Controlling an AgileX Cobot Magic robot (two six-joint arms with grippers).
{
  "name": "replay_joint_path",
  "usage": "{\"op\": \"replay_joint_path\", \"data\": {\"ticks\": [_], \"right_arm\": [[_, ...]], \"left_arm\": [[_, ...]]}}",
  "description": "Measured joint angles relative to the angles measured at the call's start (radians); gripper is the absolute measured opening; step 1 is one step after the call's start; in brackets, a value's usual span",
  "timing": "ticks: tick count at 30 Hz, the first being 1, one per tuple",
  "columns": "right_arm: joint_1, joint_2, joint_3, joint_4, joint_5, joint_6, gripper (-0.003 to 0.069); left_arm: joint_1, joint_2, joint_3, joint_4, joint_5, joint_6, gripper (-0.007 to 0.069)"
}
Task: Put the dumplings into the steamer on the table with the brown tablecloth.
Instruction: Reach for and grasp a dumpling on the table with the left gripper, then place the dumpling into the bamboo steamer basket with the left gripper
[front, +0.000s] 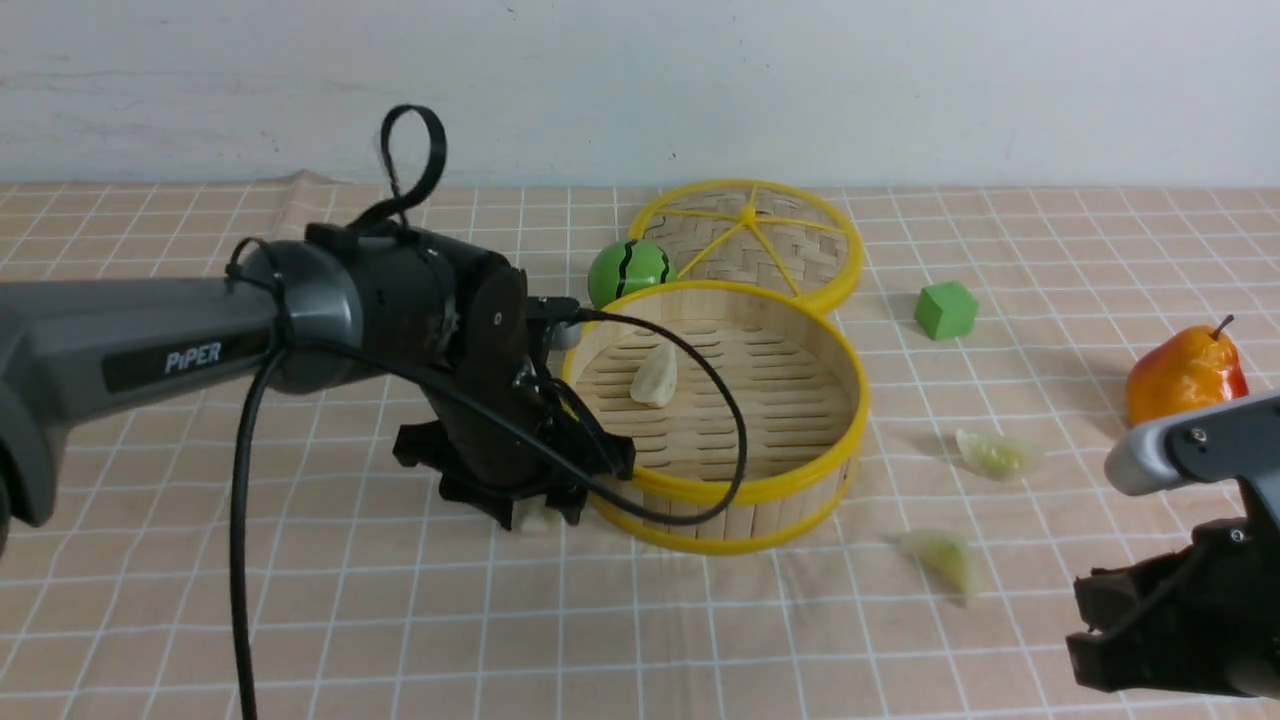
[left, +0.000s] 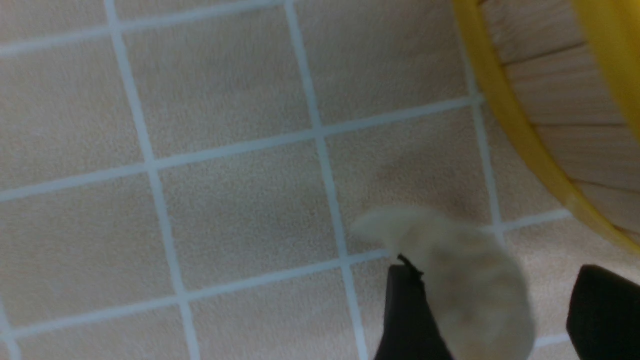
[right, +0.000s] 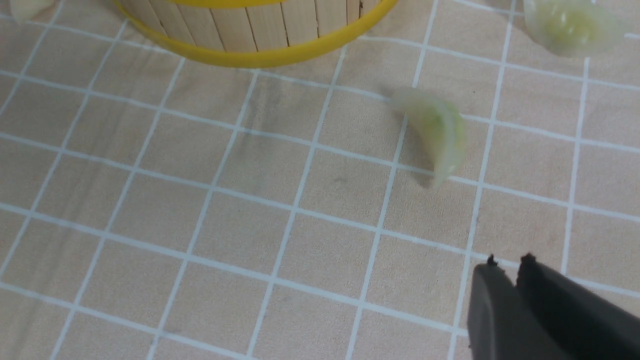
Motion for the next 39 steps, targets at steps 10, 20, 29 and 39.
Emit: {"op": "replay_joint_path", "data": {"ticks": [10,20,29,39], "right_arm": [[0.0,0.0,0.0,0.009,0.001,0.0,0.0086],[0.0,0.0,0.0,0.009,-0.001,0.0,0.0094],[0.0,0.021,0.0,0.013,-0.002,0.0,0.0095],[0.0,0.032,0.0,0.024,-0.002,0.0,0.0103]], "left_arm": [[0.0,0.005,-0.001,0.068,0.015,-0.029,0.0255],[-0.001,-0.215,0.0,-0.041,-0.156,0.009,0.0255],[-0.065,-0.065,-0.013,-0.175,-0.228,0.21,0.0255],[-0.088,0.001,-0.051,-0.159,-0.238,0.238,0.0274]]}}
